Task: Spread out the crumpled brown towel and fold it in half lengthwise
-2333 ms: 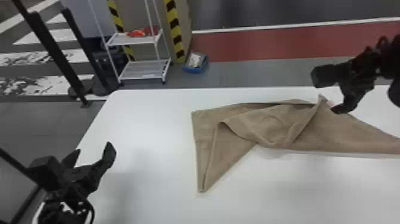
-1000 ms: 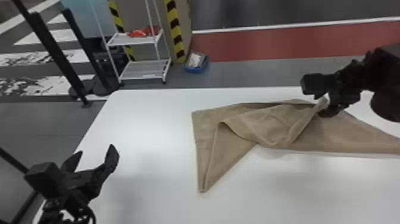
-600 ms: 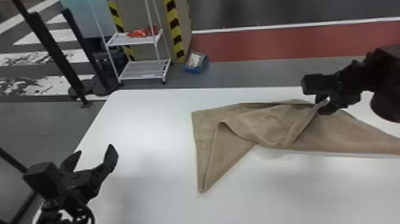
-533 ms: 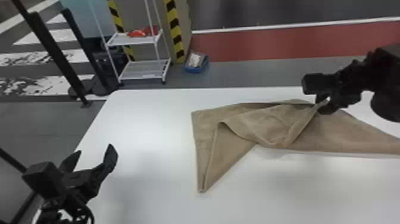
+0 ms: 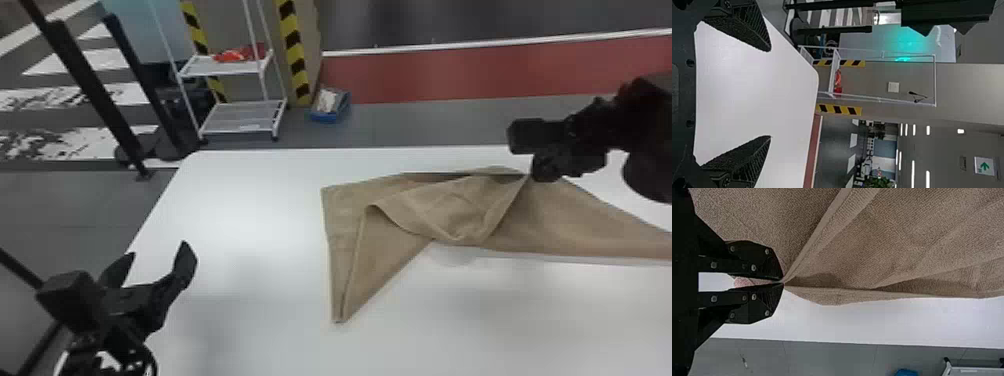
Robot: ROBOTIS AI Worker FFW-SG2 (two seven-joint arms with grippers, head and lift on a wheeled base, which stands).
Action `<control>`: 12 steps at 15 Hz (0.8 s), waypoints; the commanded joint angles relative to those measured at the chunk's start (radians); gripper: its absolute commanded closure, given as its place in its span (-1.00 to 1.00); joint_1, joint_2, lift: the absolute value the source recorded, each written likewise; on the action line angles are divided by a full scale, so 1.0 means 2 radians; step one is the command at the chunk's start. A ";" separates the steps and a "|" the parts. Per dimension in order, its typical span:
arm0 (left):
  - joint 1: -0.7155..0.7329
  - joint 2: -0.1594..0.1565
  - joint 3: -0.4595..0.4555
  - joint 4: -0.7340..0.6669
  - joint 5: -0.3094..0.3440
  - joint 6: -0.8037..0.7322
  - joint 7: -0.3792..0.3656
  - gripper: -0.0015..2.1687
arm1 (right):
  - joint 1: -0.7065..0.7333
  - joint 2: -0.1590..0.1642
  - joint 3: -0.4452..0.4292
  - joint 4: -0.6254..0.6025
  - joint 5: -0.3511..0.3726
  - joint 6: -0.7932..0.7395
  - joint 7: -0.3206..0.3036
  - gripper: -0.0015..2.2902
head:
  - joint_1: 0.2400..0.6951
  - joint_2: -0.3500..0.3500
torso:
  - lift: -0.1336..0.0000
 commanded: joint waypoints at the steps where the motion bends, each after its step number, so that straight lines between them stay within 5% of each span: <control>1: -0.003 0.001 0.000 0.003 0.001 0.000 0.000 -0.92 | 0.001 -0.004 -0.017 -0.010 -0.004 0.001 -0.003 0.05 | 1.00 0.53 | -0.86; 3: -0.009 0.001 0.002 0.006 0.001 0.002 0.000 -0.92 | 0.027 -0.016 -0.032 -0.066 -0.039 0.010 0.006 0.05 | 1.00 0.50 | -0.86; 8: -0.023 0.004 0.010 0.021 0.000 0.009 -0.003 -0.92 | 0.156 -0.089 -0.017 -0.337 -0.175 0.115 0.089 0.05 | 1.00 0.47 | -0.86; 12: -0.039 0.002 0.005 0.032 -0.007 0.015 -0.004 -0.92 | 0.143 -0.114 -0.079 -0.383 -0.235 0.168 0.057 0.05 | 1.00 0.40 | -0.86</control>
